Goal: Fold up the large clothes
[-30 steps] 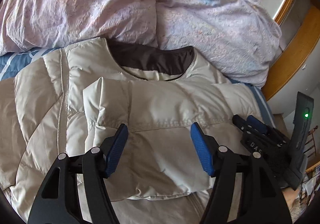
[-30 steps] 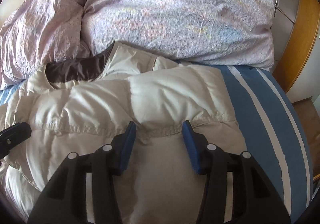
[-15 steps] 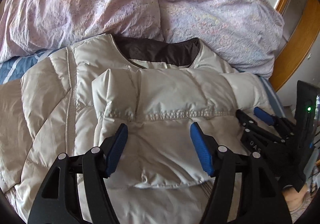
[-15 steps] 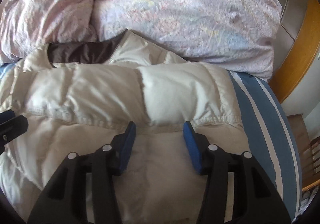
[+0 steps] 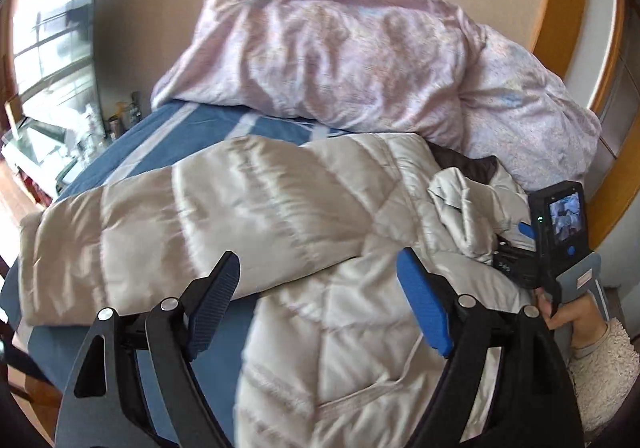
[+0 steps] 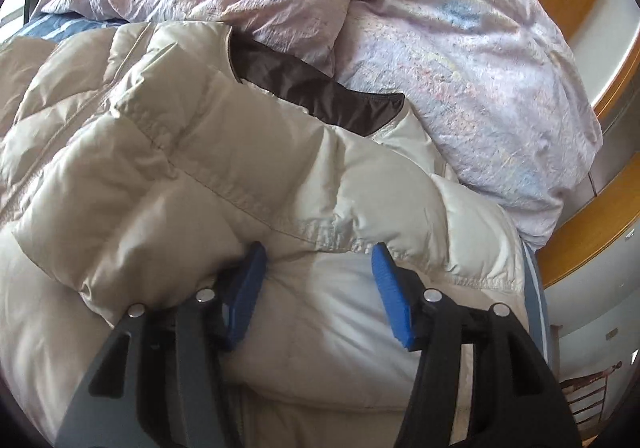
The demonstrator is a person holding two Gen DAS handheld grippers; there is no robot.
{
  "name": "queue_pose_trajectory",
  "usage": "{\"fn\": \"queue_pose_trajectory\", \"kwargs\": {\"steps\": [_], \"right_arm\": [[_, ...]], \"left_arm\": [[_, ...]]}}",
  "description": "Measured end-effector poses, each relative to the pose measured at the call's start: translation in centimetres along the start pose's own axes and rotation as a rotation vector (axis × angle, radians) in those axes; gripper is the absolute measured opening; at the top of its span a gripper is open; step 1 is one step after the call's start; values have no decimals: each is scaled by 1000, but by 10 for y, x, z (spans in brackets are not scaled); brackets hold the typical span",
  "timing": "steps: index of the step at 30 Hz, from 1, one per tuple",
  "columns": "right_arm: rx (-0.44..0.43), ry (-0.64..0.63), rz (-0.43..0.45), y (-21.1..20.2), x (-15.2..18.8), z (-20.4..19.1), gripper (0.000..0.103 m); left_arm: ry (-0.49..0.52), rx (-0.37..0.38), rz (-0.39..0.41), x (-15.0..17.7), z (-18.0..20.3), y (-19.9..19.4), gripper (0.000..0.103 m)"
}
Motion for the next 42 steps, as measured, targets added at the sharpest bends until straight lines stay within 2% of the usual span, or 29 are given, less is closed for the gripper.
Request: {"fn": "queue_pose_trajectory", "kwargs": {"steps": [3,6,9,14,16,23,25,26,31,33,37,42], "right_arm": [[-145,153,-6,-14,1,21,61],[-211,259,9,-32,5,37,63],[-274,310,13,-47,11,45,63],[-294,308,29,-64,19,46,64],[-304,310,30,-68,21,46,64],[-311,296,54,-79,24,45,65],[-314,295,61,-81,25,46,65],[-314,296,63,-82,26,46,65],[-316,300,63,-79,32,49,66],[-318,300,58,-76,35,50,66],[-320,304,59,-73,40,55,66],[-313,326,77,-73,43,68,66]], "left_arm": [[-163,-8,22,17,-59,-18,82],[-343,-18,28,37,-116,-26,81],[-488,6,16,52,-151,-24,81],[-681,62,26,62,-179,-19,80],[-763,83,38,66,-190,-17,76],[-942,36,105,65,-231,-16,68],[-993,32,111,68,-241,-13,57],[-1011,33,119,68,-245,-13,55],[-1109,44,143,74,-261,-11,30],[-1117,49,146,75,-264,-9,23],[-1083,37,171,68,-260,-15,15],[-986,30,235,35,-244,-40,12]]}}
Point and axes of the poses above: each gripper's, at about its wrist camera, not at the fingertips, and y roughly the way its jaws point, z to its right, x to its underside, the point moved 9 cm from there along y, roughly the way its jaws point, and after that the axes turned 7 degrees about -z, right-handed, at the moved point
